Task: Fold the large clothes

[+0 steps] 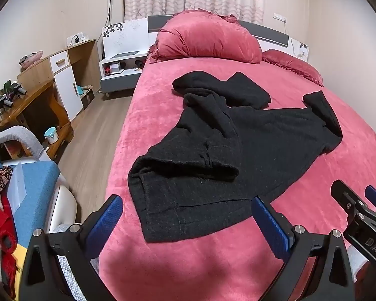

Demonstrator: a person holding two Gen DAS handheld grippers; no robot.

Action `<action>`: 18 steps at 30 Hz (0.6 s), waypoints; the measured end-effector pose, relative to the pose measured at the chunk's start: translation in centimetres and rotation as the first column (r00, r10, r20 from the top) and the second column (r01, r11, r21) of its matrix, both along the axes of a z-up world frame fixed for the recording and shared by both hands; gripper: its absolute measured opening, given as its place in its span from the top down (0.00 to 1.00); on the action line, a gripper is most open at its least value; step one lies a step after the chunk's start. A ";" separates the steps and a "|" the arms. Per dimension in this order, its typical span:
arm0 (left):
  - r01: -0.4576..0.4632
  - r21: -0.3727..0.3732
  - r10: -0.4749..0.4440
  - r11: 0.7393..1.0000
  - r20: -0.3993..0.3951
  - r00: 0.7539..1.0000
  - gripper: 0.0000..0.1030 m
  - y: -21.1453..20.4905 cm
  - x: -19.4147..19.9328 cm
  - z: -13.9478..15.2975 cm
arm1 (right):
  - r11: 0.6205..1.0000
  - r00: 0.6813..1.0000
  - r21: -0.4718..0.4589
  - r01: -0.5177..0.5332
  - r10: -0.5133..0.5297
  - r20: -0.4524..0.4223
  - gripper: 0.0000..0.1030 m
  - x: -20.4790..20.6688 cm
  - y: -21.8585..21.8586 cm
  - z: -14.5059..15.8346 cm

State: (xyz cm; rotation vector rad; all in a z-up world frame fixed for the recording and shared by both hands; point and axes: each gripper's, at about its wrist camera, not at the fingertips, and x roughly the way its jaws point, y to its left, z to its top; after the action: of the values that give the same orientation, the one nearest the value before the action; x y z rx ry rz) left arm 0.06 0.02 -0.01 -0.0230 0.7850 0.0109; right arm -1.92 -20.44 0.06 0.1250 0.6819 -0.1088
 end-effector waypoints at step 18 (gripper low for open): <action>0.012 -0.003 -0.012 1.000 -0.026 1.000 0.00 -0.1 0.2 -0.9 | 1.000 1.000 0.019 0.013 -0.013 -0.013 0.00 0.2 -0.2 -0.6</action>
State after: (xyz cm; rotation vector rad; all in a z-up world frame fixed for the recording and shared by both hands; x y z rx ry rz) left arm 0.24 -0.06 -0.93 -0.0209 0.8107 -0.0011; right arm -1.77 -20.69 -0.55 0.1470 0.6950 -0.1158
